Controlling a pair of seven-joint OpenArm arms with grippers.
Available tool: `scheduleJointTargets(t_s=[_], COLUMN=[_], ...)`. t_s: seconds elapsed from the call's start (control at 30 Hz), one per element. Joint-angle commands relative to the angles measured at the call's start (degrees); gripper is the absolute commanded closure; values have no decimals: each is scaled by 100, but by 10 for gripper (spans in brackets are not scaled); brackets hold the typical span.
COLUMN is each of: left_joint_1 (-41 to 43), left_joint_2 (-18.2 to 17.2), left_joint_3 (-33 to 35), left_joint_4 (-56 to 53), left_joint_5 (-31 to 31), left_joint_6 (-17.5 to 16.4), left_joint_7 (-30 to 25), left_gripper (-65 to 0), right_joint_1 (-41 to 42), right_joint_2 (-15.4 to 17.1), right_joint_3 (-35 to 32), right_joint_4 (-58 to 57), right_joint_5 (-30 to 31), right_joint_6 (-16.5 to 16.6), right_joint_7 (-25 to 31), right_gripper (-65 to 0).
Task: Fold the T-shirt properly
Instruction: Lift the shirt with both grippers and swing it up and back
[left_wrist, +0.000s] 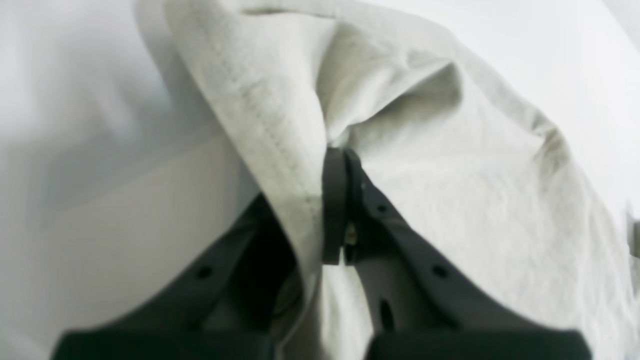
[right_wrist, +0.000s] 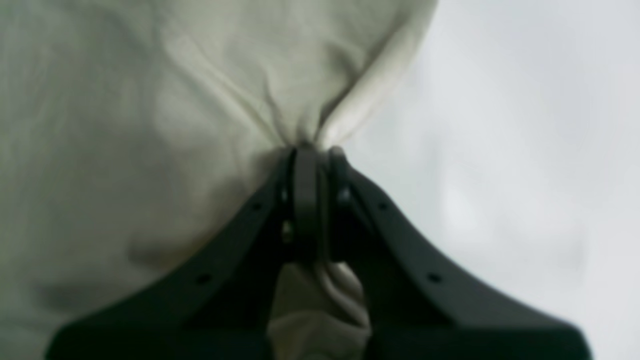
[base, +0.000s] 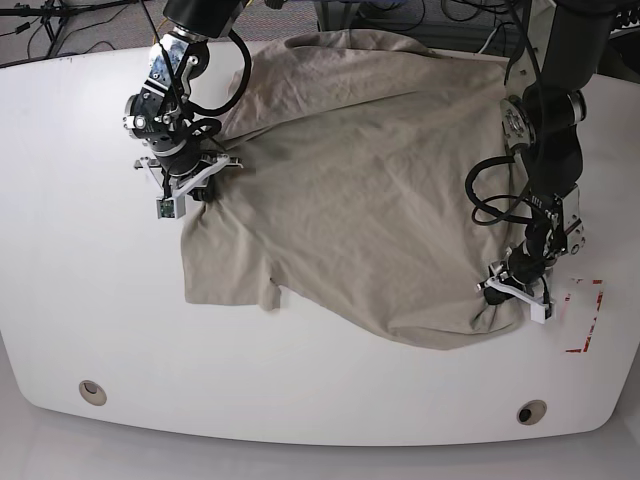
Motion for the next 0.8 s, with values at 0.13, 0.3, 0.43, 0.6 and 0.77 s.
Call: scheduleJointTargets(t_s=[0.13,0.3,0.43,0.6,0.77], left_joint_1=[85,499,903,1255,1518], left_joint_2=[-306,-368,-386,-517,-553], left_joint_3=[-40,-111,-269,-322,-348], left_joint_4=[926,2245,3379,4390,5269], left_joint_5=[-44,-44,-27,-36,-36], left_joint_6=[4,-303,-593,-769,-1015], left_joint_7=[512,1172,1787,2306,2754], left_gripper=[0,0,0,0,0], right_joint_1=[-230,-327,-353,-274,-46], right_joint_2=[17,26,61,210,237], right_joint_3=[-189,-242,-233,-198,-110], right_joint_4=[782,1169,1327,1336,1344], right_joint_5=[20,20,11,11,11], right_joint_6=[-6,-6,-6,-15,-15], right_joint_7=[-8,-228,-360,-395,-404], right_gripper=[0,0,0,0,0])
